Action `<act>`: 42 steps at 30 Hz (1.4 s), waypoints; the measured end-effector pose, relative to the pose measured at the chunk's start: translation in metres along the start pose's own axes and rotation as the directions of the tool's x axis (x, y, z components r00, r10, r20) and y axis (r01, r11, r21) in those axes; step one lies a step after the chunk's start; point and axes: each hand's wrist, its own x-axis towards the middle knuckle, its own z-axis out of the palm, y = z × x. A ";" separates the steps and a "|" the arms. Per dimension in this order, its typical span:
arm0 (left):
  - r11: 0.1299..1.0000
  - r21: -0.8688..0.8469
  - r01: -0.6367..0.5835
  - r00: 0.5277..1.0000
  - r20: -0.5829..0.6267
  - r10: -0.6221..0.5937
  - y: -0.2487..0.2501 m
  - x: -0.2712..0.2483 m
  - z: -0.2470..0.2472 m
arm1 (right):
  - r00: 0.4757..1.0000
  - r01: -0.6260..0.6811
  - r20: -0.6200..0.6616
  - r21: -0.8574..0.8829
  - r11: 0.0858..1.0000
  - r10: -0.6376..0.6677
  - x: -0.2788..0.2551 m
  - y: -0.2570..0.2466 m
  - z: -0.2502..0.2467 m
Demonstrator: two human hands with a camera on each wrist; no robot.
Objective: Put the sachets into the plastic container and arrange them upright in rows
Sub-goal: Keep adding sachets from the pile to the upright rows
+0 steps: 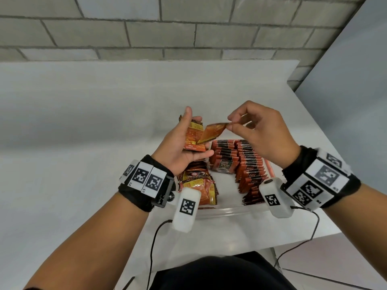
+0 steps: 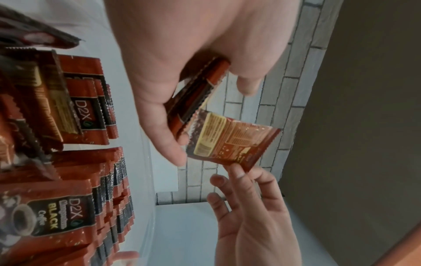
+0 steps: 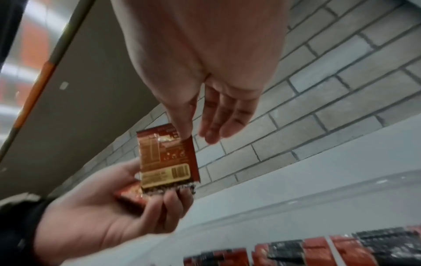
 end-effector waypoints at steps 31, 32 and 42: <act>0.983 -0.099 -0.153 0.987 -0.069 0.147 0.002 -0.008 -0.038 | 0.806 0.186 0.511 -0.698 0.691 0.299 0.027 0.030 0.052; 0.984 -0.098 -0.149 0.987 -0.069 0.143 0.001 -0.007 -0.038 | 0.810 0.186 0.507 -0.699 0.690 0.295 0.028 0.031 0.054; 0.987 -0.043 -0.153 0.985 -0.082 0.149 0.005 -0.005 -0.041 | 0.946 0.006 0.293 -0.450 0.893 0.142 0.040 0.013 0.022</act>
